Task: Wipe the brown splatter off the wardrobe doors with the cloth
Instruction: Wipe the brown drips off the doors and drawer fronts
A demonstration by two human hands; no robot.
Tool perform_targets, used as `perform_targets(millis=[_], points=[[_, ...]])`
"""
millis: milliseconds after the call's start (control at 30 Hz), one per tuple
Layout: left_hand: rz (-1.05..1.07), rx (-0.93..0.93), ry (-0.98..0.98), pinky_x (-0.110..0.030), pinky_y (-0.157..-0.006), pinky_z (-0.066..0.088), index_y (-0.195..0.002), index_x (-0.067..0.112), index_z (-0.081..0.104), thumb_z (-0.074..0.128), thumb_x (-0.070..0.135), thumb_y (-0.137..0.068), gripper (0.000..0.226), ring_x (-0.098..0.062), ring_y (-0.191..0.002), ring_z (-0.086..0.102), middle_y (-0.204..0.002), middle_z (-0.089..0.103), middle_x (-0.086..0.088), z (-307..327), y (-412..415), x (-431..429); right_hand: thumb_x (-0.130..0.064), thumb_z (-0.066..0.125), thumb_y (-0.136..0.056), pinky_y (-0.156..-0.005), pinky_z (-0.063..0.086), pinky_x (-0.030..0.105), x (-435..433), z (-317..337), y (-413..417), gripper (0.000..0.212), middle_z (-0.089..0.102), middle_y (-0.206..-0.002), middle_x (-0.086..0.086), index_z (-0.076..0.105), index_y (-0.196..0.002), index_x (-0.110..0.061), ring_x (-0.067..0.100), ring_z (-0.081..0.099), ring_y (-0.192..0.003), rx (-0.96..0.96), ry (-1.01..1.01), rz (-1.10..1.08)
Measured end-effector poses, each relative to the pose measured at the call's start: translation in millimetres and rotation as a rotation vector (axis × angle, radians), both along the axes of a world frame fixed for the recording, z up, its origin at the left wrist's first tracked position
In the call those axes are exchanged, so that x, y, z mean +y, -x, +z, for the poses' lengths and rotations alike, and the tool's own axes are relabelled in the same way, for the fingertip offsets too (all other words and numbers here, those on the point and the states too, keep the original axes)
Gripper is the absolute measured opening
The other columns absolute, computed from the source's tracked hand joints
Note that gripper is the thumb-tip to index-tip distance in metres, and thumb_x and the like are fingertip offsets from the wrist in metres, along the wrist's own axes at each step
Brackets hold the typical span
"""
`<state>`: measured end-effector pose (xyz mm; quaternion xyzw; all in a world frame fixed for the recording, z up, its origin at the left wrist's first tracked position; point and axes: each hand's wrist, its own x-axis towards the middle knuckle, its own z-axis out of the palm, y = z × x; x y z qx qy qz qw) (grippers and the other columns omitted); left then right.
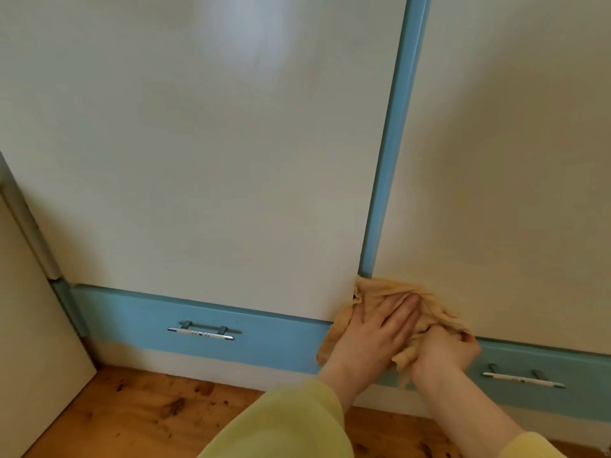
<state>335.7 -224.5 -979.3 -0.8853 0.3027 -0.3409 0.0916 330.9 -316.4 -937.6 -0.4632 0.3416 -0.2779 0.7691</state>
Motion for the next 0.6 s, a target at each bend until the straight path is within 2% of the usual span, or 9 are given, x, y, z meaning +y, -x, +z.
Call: perform_targets(millis=[100, 167, 267, 367, 467, 600], points=[[-0.026, 0.068, -0.006, -0.038, -0.079, 0.054, -0.133, 0.017, 0.042, 0.067, 0.041, -0.066, 0.076, -0.021, -0.126, 0.039, -0.145, 0.037, -0.002, -11.4, 5.1, 5.4, 0.009, 0.048, -0.086, -0.091, 0.048, 0.034, 3.9, -1.6, 5.8, 0.029, 0.062, -0.112, 0.012, 0.056, -0.111, -0.005, 0.025, 0.060, -0.101, 0.015, 0.027, 0.061], [-0.049, 0.093, -0.053, -0.036, -0.081, 0.054, -0.130, 0.016, 0.049, 0.051, 0.036, -0.074, 0.059, -0.020, -0.123, 0.048, -0.140, 0.047, -0.003, -16.5, 7.2, 11.7, 0.007, 0.051, -0.086, -0.093, 0.048, 0.037, 5.6, -5.0, 9.7, 0.027, 0.062, -0.109, 0.013, 0.055, -0.112, -0.001, 0.027, 0.060, -0.100, 0.047, 0.060, 0.109], [-0.056, 0.129, -0.088, -0.033, -0.089, 0.051, -0.127, 0.012, 0.053, 0.028, 0.022, -0.080, 0.054, -0.021, -0.120, 0.052, -0.133, 0.054, -0.006, -22.3, 13.2, 20.6, 0.005, 0.054, -0.085, -0.091, 0.049, 0.039, 6.3, -11.0, 15.7, 0.028, 0.063, -0.109, 0.014, 0.058, -0.111, -0.002, 0.028, 0.061, -0.096, 0.083, 0.081, 0.215], [-0.060, 0.160, -0.092, -0.032, -0.091, 0.050, -0.120, 0.011, 0.060, 0.030, 0.019, -0.083, 0.049, -0.022, -0.116, 0.056, -0.124, 0.061, -0.007, -26.4, 17.4, 23.7, 0.008, 0.053, -0.085, -0.084, 0.048, 0.035, 4.3, -7.6, 21.6, 0.030, 0.061, -0.103, 0.016, 0.057, -0.113, -0.002, 0.027, 0.058, -0.089, 0.119, 0.054, 0.303], [-0.049, 0.203, -0.096, -0.032, -0.087, 0.052, -0.114, 0.013, 0.066, 0.030, 0.021, -0.083, 0.048, -0.021, -0.112, 0.059, -0.117, 0.065, -0.005, -16.3, 27.2, 22.5, 0.010, 0.049, -0.086, -0.083, 0.045, 0.035, -0.7, -1.5, 27.3, 0.036, 0.056, -0.099, 0.014, 0.051, -0.120, -0.004, 0.027, 0.054, -0.089, 0.135, 0.016, 0.363], [-0.099, 0.089, -0.040, -0.036, -0.092, 0.050, -0.117, 0.005, 0.063, 0.026, 0.011, -0.080, 0.052, -0.028, -0.115, 0.056, -0.121, 0.061, -0.015, 12.9, 42.0, 38.4, 0.004, 0.053, -0.085, -0.084, 0.047, 0.037, -1.8, 5.6, 34.4, 0.039, 0.059, -0.106, 0.014, 0.051, -0.123, -0.004, 0.029, 0.056, -0.094, 0.119, 0.100, 0.367]])
